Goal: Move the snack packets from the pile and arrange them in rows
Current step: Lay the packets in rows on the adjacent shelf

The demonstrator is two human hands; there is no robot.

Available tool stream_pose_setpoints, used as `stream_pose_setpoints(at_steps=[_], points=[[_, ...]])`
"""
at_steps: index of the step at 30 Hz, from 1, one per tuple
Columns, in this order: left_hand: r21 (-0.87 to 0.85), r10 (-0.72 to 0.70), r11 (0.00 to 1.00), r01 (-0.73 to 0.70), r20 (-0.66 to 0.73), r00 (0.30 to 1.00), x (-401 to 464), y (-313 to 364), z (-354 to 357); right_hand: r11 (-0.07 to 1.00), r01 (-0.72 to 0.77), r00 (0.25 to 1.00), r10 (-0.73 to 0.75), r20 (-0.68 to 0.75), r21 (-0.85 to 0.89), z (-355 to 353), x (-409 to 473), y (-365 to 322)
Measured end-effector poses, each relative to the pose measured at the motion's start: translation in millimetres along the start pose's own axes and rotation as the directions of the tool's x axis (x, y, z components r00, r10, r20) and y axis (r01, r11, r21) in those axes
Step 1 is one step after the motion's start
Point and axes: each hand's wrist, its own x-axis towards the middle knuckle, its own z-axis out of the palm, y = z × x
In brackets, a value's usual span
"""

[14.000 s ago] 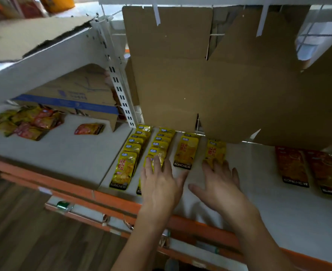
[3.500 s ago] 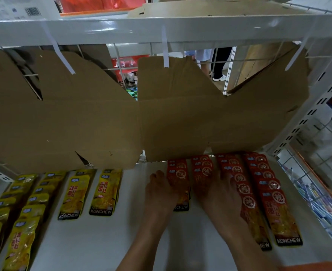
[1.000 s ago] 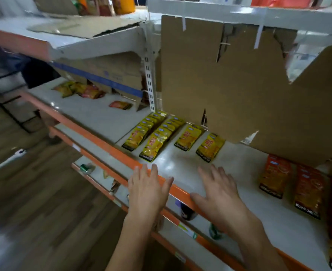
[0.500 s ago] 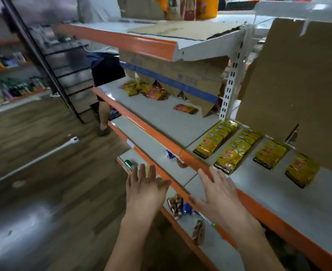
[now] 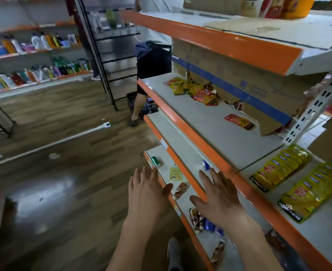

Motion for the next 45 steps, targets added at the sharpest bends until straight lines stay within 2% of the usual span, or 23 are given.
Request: stream_pose_setpoints(at_steps=[3,9,13,17,26,33,38,41,45], points=[[-0.010,-0.031,0.999,0.031,0.018,0.999,33.9,-14.2,-3.1,0.998,0.037,0.999,-0.037,-0.002,-0.041,0.3,40.2,-13.3],[-0.024,-0.026,0.999,0.026,-0.012,1.000,122.9,-33.4,-19.6,0.998,0.058,0.998,-0.058,0.029,-0.014,-13.7,134.0,-42.1],[-0.024,0.008,1.000,-0.009,-0.055,0.998,184.3,-41.7,-25.0,0.997,0.076,0.997,-0.076,-0.016,-0.006,-25.6,193.8,-57.2],[-0.039,0.026,0.999,-0.027,-0.018,0.999,234.6,-46.3,-19.4,0.996,0.066,0.997,-0.068,-0.043,-0.051,-34.5,239.2,-62.2],[-0.061,0.151,0.987,-0.150,0.007,0.989,339.8,-38.6,-0.3,0.996,-0.089,0.996,0.089,-0.016,-0.025,-40.9,319.3,-54.6],[-0.032,0.278,0.960,-0.277,0.068,0.958,448.0,-29.8,-2.4,0.977,-0.212,0.972,0.211,-0.099,-0.004,-44.0,400.2,-60.9],[-0.035,0.408,0.913,-0.406,0.059,0.911,531.8,-20.5,4.1,0.937,-0.344,0.922,0.348,-0.170,0.054,-45.9,463.6,-69.9],[-0.032,0.485,0.874,-0.484,0.109,0.868,569.4,-14.8,10.1,0.906,-0.411,0.880,0.424,-0.214,0.101,-45.9,493.3,-72.5],[-0.066,0.587,0.809,-0.583,0.096,0.804,607.6,-6.4,20.7,0.858,-0.476,0.815,0.512,-0.271,0.191,-45.9,528.3,-73.6]])
